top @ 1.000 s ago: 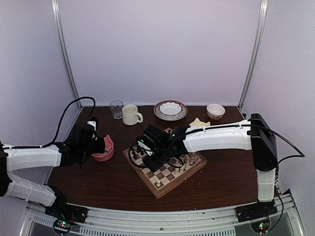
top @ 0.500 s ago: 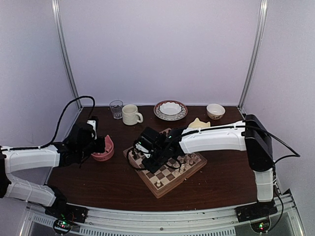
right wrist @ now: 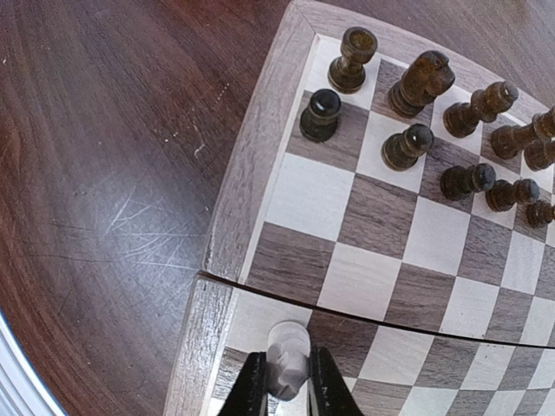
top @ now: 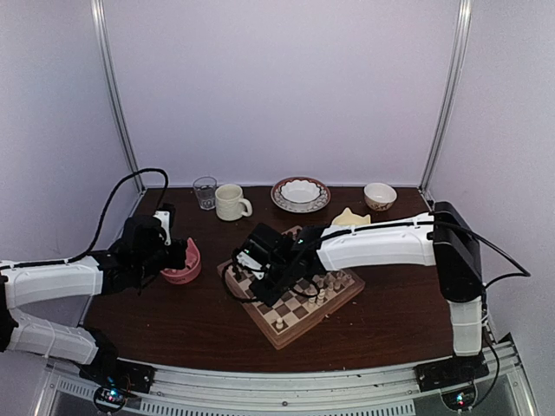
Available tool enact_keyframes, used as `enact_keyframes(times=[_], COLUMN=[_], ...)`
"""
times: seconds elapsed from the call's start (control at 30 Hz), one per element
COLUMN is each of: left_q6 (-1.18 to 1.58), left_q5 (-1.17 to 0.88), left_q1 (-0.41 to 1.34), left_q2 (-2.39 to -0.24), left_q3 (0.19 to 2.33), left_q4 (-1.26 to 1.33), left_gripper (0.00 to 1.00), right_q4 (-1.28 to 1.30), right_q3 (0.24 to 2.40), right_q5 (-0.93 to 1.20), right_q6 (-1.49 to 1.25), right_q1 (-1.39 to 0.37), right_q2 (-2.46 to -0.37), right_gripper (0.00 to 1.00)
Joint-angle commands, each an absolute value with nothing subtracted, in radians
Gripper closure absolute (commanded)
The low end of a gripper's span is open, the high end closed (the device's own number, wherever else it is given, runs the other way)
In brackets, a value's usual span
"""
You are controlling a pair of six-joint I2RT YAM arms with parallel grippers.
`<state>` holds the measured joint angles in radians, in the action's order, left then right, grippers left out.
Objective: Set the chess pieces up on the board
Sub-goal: Pick up the knight from the chessboard, then place the knight on b1.
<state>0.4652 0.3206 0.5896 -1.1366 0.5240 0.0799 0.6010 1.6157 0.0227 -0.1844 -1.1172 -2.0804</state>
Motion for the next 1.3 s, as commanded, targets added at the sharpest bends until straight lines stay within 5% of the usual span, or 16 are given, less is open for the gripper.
enact_keyframes(times=[0.0,0.67,1.27], left_q6=[0.413,0.368,0.272], left_q5=[0.186,-0.454,-0.281], left_q1=[0.583,0.585,0.846], left_q2=[-1.122,-1.233,-1.557], left_q3=[0.530,0.505,0.456], left_q4=[0.131,0.423,0.891], left_gripper=[1.00,1.00,1.00], right_q4=[0.569,0.539,0.420], right_q3=[1.576,1.166,1.076], right_q5=[0.005,0.020,0.168], right_q6=[-0.156,-0.014,-0.014], right_q1=[-1.124,-1.124,-1.127], right_q2=[-1.982,-1.600,-1.641], right_gripper=[0.92,0.96,0.96])
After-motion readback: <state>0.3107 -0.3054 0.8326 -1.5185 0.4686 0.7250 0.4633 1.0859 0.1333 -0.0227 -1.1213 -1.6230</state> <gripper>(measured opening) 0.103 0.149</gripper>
